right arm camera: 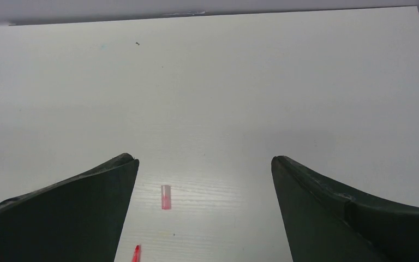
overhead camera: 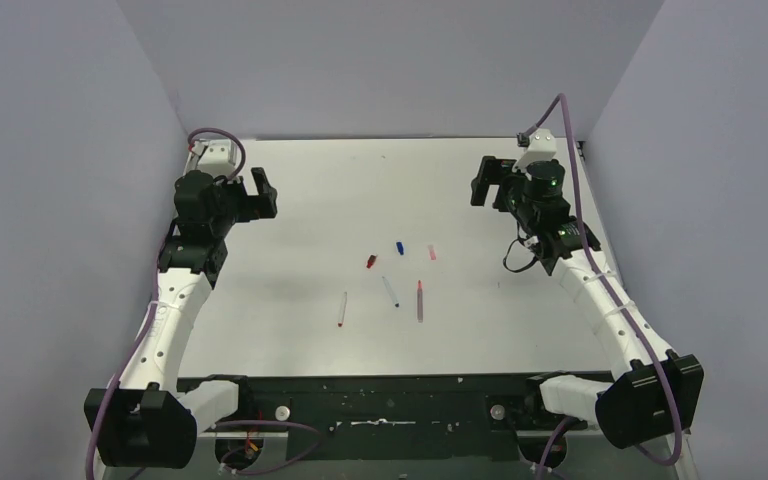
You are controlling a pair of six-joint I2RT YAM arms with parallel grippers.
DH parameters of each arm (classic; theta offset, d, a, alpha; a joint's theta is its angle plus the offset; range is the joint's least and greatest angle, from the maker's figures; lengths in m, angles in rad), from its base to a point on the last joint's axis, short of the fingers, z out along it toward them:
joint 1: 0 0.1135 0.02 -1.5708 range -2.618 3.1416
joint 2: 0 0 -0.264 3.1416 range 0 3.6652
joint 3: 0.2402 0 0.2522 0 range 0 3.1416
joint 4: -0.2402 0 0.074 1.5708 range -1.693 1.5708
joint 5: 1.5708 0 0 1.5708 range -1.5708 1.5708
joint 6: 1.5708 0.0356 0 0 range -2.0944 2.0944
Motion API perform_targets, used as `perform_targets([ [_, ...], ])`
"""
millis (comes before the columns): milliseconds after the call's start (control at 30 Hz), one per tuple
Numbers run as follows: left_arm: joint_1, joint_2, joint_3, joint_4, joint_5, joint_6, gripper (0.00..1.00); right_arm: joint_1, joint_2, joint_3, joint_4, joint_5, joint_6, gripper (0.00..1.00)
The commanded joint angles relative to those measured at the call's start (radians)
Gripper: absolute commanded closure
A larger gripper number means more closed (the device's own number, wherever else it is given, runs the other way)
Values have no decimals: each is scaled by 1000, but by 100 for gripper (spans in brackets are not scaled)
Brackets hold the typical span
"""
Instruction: Insert the pens into the pen caps
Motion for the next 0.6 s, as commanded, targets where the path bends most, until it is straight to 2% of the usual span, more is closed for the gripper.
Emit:
perform_targets([
  [0, 2, -16, 15, 19, 18, 3, 3, 9, -9, 11, 32, 32, 2, 0],
  [233, 1, -19, 11, -6, 42, 18, 3, 8, -16, -3, 43, 42, -4, 0],
  [333, -14, -42, -36, -16, 109, 13, 6, 8, -17, -6, 27, 67, 0, 0],
  [400, -82, -22, -59, -48, 156, -7, 15, 8, -23, -15, 19, 70, 1, 0],
  [500, -277, 46, -61, -153, -3, 9, 20, 8, -38, -44, 31, 58, 15, 0],
  [567, -319, 79, -73, -180, -49, -4, 22, 9, -43, -65, 50, 36, 20, 0],
])
